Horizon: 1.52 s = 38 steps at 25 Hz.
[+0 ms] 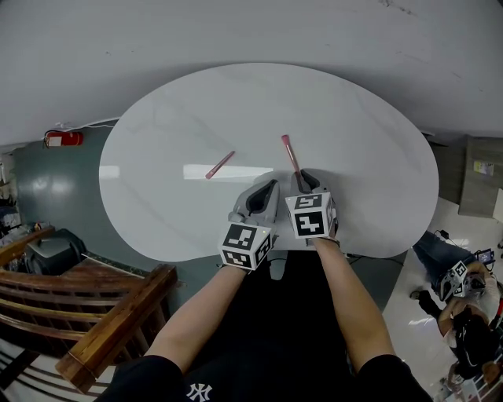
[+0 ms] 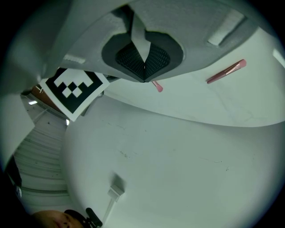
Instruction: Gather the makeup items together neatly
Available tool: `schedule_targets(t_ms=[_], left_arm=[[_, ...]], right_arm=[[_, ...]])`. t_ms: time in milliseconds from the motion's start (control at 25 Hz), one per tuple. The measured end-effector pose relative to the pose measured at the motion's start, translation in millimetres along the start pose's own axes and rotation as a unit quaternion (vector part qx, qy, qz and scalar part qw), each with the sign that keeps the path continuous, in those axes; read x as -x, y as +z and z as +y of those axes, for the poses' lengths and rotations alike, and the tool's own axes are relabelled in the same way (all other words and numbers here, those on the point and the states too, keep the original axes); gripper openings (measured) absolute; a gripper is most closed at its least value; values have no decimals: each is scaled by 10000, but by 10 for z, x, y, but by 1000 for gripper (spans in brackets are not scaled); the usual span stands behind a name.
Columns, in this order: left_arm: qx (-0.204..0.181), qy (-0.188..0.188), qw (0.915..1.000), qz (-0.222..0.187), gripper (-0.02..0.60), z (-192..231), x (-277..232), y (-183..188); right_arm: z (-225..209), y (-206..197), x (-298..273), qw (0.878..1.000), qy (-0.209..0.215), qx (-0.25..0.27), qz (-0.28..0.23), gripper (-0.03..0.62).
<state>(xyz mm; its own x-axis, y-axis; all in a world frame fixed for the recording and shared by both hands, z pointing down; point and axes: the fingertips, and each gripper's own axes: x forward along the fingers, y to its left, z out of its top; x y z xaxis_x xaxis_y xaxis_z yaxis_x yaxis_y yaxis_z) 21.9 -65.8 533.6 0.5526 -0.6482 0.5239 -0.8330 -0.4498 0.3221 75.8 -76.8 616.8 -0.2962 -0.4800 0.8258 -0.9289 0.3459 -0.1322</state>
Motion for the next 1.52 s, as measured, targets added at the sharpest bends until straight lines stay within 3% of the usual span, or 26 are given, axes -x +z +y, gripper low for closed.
schedule_targets(t_ms=[200,680,1520], left_arm=[[47,46,10000,-10,8,32,46,-4],[-28,-154,9998,-134,9,-55,378,-67],[-185,-342,9992,-58,8,-77,740,-310]], right_arm=[[-24,-5,10,10000,-37,17,46,38],[257,-256,408,9945,172,-976,-339,38],[828,-835,575,9889,436,-1387,-322,38]])
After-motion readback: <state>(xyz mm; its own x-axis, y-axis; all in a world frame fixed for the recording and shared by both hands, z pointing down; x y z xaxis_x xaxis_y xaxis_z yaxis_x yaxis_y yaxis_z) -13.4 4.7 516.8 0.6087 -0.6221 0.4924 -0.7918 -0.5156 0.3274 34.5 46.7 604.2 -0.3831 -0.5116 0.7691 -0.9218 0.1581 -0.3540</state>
